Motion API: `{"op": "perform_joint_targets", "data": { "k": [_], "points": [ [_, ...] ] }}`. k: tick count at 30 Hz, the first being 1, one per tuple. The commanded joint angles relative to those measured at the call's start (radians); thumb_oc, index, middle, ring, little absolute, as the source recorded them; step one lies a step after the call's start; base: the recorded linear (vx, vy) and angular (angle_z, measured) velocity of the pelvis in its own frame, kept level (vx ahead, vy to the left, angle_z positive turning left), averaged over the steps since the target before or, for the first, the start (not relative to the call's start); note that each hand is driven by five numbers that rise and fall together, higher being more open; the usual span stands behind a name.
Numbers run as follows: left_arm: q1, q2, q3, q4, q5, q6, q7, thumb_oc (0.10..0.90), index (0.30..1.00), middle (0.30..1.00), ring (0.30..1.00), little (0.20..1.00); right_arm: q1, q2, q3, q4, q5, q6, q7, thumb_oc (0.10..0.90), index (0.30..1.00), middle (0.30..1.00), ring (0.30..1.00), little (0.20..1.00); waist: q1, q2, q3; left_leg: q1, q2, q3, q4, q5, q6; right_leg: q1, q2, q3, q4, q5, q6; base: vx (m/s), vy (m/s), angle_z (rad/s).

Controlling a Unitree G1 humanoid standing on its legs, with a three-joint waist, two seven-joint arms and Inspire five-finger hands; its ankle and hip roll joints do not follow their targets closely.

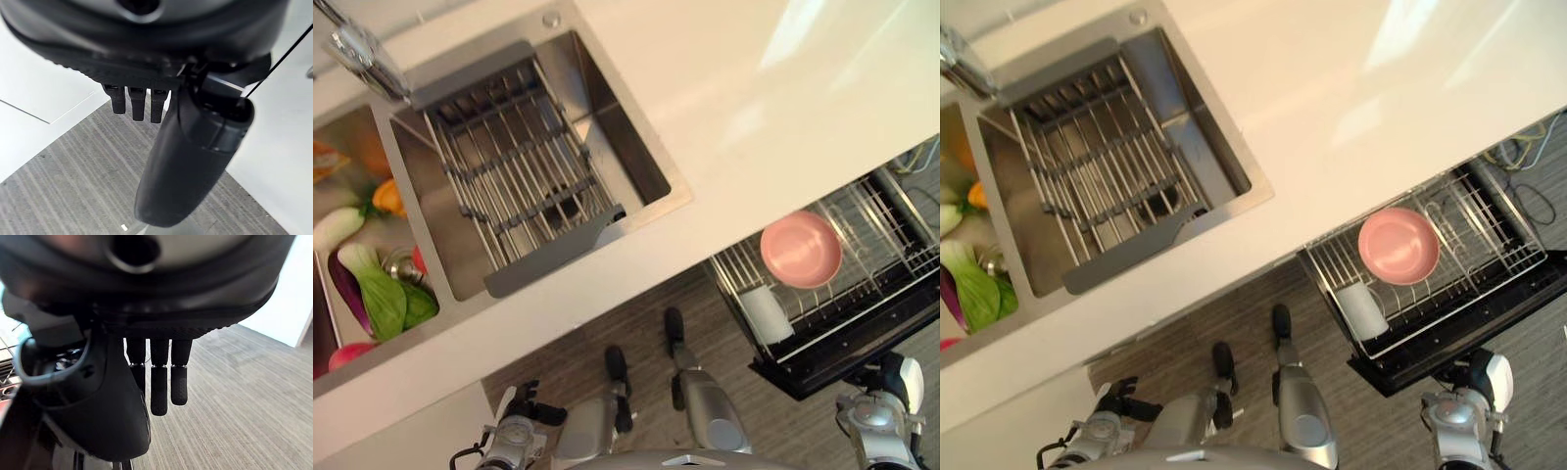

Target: Place the dishes in the dishwasher.

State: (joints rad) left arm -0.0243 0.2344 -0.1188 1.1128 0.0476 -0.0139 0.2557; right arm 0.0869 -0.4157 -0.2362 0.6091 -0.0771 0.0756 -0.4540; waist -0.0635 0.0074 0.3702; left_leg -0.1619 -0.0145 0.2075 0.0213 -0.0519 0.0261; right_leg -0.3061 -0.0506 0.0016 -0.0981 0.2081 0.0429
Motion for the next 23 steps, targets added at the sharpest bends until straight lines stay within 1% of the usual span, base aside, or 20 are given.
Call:
{"op": "perform_joint_targets", "data": {
  "k": [1, 3, 6, 7, 8, 10, 11, 12, 13, 14, 15, 17, 18, 19, 21, 22, 23],
  "points": [
    [-0.011, 0.027, -0.018, 0.043, -0.040, -0.023, 0.046, 0.800, 0.900, 0.900, 0.900, 0.900, -0.173, -0.109, 0.022, -0.085, -0.012, -0.104, -0.063, 0.400, 0.300, 0.300, 0.300, 0.300, 0.054, 0.028, -0.041, -0.062, 0.023, -0.098, 0.019, 0.063, -0.053, 0.023, -0.061, -0.013, 0.154, -0.144, 0.080, -0.03, -0.009, 0.07],
    [-0.008, 0.024, -0.013, 0.037, -0.067, -0.027, 0.058, 0.800, 0.900, 0.900, 0.900, 0.900, -0.238, -0.108, 0.076, -0.099, -0.026, -0.109, -0.066, 0.400, 0.300, 0.300, 0.300, 0.300, 0.069, 0.044, -0.040, -0.061, 0.018, -0.103, 0.016, 0.069, -0.057, 0.025, -0.067, -0.021, 0.153, -0.148, 0.079, -0.01, -0.020, 0.12],
    [-0.014, 0.017, -0.043, 0.028, -0.056, -0.036, 0.063, 0.800, 0.900, 0.900, 0.900, 0.900, -0.356, -0.116, 0.168, -0.079, -0.032, -0.122, -0.062, 0.400, 0.300, 0.300, 0.300, 0.300, 0.093, 0.061, -0.047, -0.057, 0.013, -0.114, 0.010, 0.078, -0.063, 0.040, -0.075, -0.043, 0.143, -0.151, 0.077, 0.01, -0.041, 0.16],
    [-0.015, 0.016, -0.042, 0.028, -0.056, -0.036, 0.063, 0.800, 0.900, 0.900, 0.900, 0.900, -0.360, -0.117, 0.170, -0.075, -0.031, -0.123, -0.062, 0.400, 0.300, 0.300, 0.300, 0.300, 0.091, 0.062, -0.046, -0.057, 0.013, -0.115, 0.009, 0.078, -0.063, 0.042, -0.074, -0.044, 0.142, -0.151, 0.077, 0.04, -0.062, 0.17],
    [-0.014, 0.009, -0.062, 0.014, -0.065, -0.048, 0.060, 0.800, 0.900, 0.900, 0.900, 0.900, -0.421, -0.111, 0.225, -0.056, -0.030, -0.135, -0.064, 0.400, 0.300, 0.300, 0.300, 0.300, 0.108, 0.067, -0.056, -0.047, 0.012, -0.123, 0.001, 0.084, -0.067, 0.063, -0.076, -0.058, 0.128, -0.152, 0.076, 0.05, -0.075, 0.21],
    [-0.017, 0.002, -0.070, 0.002, -0.077, -0.055, 0.057, 0.800, 0.900, 0.900, 0.900, 0.900, -0.460, -0.101, 0.270, -0.045, -0.023, -0.152, -0.048, 0.400, 0.300, 0.300, 0.300, 0.300, 0.124, 0.067, -0.067, -0.037, 0.013, -0.133, -0.007, 0.089, -0.070, 0.086, -0.075, -0.072, 0.114, -0.155, 0.076, 0.06, -0.084, 0.34],
    [-0.019, 0.000, -0.082, -0.007, -0.070, -0.059, 0.061, 0.800, 0.900, 0.900, 0.900, 0.900, -0.469, -0.091, 0.285, -0.031, -0.012, -0.164, -0.041, 0.546, 0.519, 0.519, 0.519, 0.519, 0.128, 0.063, -0.072, -0.029, 0.014, -0.137, -0.011, 0.091, -0.072, 0.101, -0.076, -0.081, 0.107, -0.156, 0.076, 0.06, -0.068, 0.38],
    [-0.021, -0.002, -0.093, -0.007, -0.056, -0.058, 0.062, 0.800, 0.900, 0.900, 0.900, 0.900, -0.469, -0.090, 0.295, -0.024, -0.011, -0.168, -0.033, 0.546, 0.519, 0.519, 0.519, 0.519, 0.132, 0.059, -0.079, -0.023, 0.013, -0.140, -0.015, 0.092, -0.073, 0.111, -0.075, -0.088, 0.102, -0.158, 0.076, 0.04, -0.048, 0.36],
    [-0.020, -0.002, -0.093, -0.007, -0.055, -0.058, 0.062, 0.800, 0.900, 0.900, 0.900, 0.900, -0.469, -0.090, 0.295, -0.022, -0.011, -0.169, -0.033, 0.731, 0.796, 0.796, 0.796, 0.796, 0.131, 0.059, -0.078, -0.021, 0.013, -0.141, -0.016, 0.092, -0.073, 0.113, -0.075, -0.089, 0.101, -0.158, 0.076, 0.05, -0.047, 0.32],
    [-0.016, -0.005, -0.097, -0.014, -0.067, -0.061, 0.045, 0.800, 0.900, 0.900, 0.900, 0.900, -0.470, -0.086, 0.314, -0.001, -0.009, -0.172, -0.014, 0.800, 0.900, 0.900, 0.900, 0.900, 0.135, 0.056, -0.086, -0.014, 0.015, -0.146, -0.022, 0.093, -0.074, 0.128, -0.074, -0.099, 0.094, -0.161, 0.076, 0.09, -0.078, 0.41],
    [-0.023, -0.012, -0.090, -0.009, -0.084, -0.062, 0.025, 0.800, 0.900, 0.900, 0.900, 0.900, -0.448, -0.084, 0.322, 0.031, -0.028, -0.173, -0.012, 0.800, 0.900, 0.900, 0.900, 0.900, 0.141, 0.046, -0.103, 0.002, 0.015, -0.157, -0.030, 0.096, -0.075, 0.154, -0.073, -0.117, 0.085, -0.165, 0.076, 0.12, -0.099, 0.44],
    [-0.031, -0.019, -0.087, 0.009, -0.086, -0.064, 0.006, 0.800, 0.900, 0.900, 0.900, 0.900, -0.401, -0.052, 0.341, 0.132, -0.008, -0.170, 0.031, 0.800, 0.900, 0.900, 0.900, 0.900, 0.139, 0.030, -0.121, 0.025, 0.018, -0.172, -0.040, 0.095, -0.077, 0.186, -0.069, -0.139, 0.076, -0.173, 0.074, 0.11, -0.074, 0.44],
    [-0.031, -0.018, -0.087, 0.009, -0.086, -0.064, 0.006, 0.800, 0.900, 0.900, 0.900, 0.900, -0.402, -0.052, 0.342, 0.134, -0.008, -0.172, 0.031, 0.800, 0.900, 0.900, 0.900, 0.900, 0.137, 0.029, -0.121, 0.027, 0.018, -0.174, -0.041, 0.095, -0.077, 0.188, -0.069, -0.140, 0.075, -0.174, 0.074, 0.09, -0.046, 0.48],
    [-0.031, -0.019, -0.083, 0.020, -0.088, -0.061, -0.007, 0.800, 0.900, 0.900, 0.900, 0.900, -0.376, -0.034, 0.350, 0.177, -0.001, -0.168, 0.050, 0.800, 0.900, 0.900, 0.900, 0.900, 0.135, 0.020, -0.132, 0.038, 0.018, -0.178, -0.045, 0.094, -0.077, 0.203, -0.067, -0.147, 0.072, -0.178, 0.073, 0.09, -0.042, 0.43],
    [-0.039, -0.018, -0.080, 0.052, -0.068, -0.053, -0.024, 0.800, 0.900, 0.900, 0.900, 0.900, -0.329, 0.008, 0.380, 0.327, 0.002, -0.151, 0.098, 0.800, 0.900, 0.900, 0.900, 0.900, 0.131, 0.002, -0.154, 0.060, 0.020, -0.185, -0.053, 0.092, -0.078, 0.228, -0.061, -0.157, 0.066, -0.184, 0.072, 0.10, -0.043, 0.19],
    [-0.039, -0.018, -0.080, 0.053, -0.068, -0.053, -0.024, 0.800, 0.900, 0.900, 0.900, 0.900, -0.330, 0.009, 0.380, 0.330, 0.002, -0.152, 0.098, 0.800, 0.900, 0.900, 0.900, 0.900, 0.130, 0.002, -0.153, 0.061, 0.020, -0.186, -0.054, 0.092, -0.078, 0.230, -0.061, -0.158, 0.066, -0.185, 0.072, 0.15, -0.041, 0.27],
    [-0.038, -0.016, -0.063, 0.098, -0.056, -0.037, -0.053, 0.800, 0.900, 0.900, 0.900, 0.900, -0.243, 0.073, 0.390, 0.524, 0.001, -0.116, 0.162, 0.800, 0.900, 0.900, 0.900, 0.900, 0.121, -0.017, -0.186, 0.090, 0.023, -0.198, -0.067, 0.087, -0.078, 0.263, -0.050, -0.167, 0.056, -0.195, 0.070, 0.17, -0.044, 0.39]
  ]
}}
